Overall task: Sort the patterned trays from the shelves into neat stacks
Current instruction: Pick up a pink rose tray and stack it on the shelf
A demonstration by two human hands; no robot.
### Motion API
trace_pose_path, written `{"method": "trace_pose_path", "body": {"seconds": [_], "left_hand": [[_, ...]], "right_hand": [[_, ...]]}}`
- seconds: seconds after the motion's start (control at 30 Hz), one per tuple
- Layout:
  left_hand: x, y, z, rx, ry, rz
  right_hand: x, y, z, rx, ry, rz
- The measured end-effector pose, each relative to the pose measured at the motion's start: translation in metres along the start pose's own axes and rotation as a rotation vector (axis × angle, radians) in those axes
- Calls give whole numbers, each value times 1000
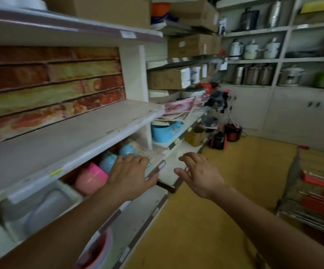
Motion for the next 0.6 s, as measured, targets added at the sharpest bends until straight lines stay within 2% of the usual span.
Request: {"method": "trace_pose_path", "body": {"seconds": [0.33,0.6], "left_hand": [[-62,-119,66,-143,73,-65],[-118,-238,86,-194,112,-85]], "right_hand": [[-8,-17,114,-176,101,-40],[-8,-86,202,-247,189,-69]]}}
Point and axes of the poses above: each hand's wrist, its own y-axis away from the middle knuckle, its own x-axis out of the back of the hand, z = x × y, the point moved 3 cm from there along -y, towards the middle knuckle, and after that the axes turned 2 degrees about x, right-handed, at the moved point
